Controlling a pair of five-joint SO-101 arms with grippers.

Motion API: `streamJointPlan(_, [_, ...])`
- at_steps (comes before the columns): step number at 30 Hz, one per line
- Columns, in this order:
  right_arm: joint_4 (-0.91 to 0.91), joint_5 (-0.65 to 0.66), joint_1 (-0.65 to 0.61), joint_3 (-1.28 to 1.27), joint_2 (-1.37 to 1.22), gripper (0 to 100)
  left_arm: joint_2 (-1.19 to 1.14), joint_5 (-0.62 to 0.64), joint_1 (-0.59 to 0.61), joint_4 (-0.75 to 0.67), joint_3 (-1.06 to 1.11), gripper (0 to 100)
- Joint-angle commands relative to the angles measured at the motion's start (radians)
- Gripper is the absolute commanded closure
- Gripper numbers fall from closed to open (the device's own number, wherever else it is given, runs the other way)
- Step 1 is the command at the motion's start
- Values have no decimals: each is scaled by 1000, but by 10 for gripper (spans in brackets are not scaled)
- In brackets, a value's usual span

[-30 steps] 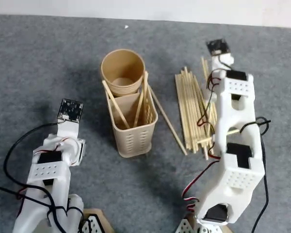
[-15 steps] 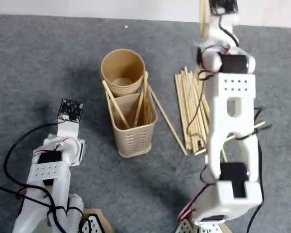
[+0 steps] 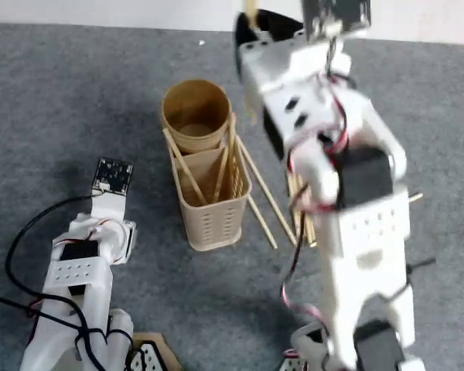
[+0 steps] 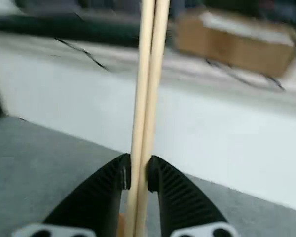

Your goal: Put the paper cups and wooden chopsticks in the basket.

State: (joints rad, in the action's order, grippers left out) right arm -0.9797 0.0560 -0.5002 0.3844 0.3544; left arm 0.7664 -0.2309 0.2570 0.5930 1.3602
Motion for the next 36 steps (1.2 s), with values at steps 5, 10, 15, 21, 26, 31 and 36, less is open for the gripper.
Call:
streamJointPlan(5, [139, -64, -81, -306, 222, 992, 10, 3, -15, -15, -4, 818])
streamJointPlan(10, [486, -71, -74, -800, 392, 992, 10, 3, -13, -15, -4, 818])
streamJointPlan(15, [723, -71, -71, -1231, 516, 985, 10, 3, -13, -15, -4, 818])
streamJointPlan(21, [435, 40, -45, -1072, 564, 761, 10, 3, -13, -15, -4, 818])
streamJointPlan(26, [134, 121, 13, -774, 558, 724, 10, 3, -13, -15, -4, 818])
streamJointPlan(31, [-114, 216, 209, -558, 410, 724, 10, 3, -13, -15, -2, 818])
streamJointPlan(36, [-226, 390, 415, -564, 73, 724, 10, 3, -13, -15, -2, 818])
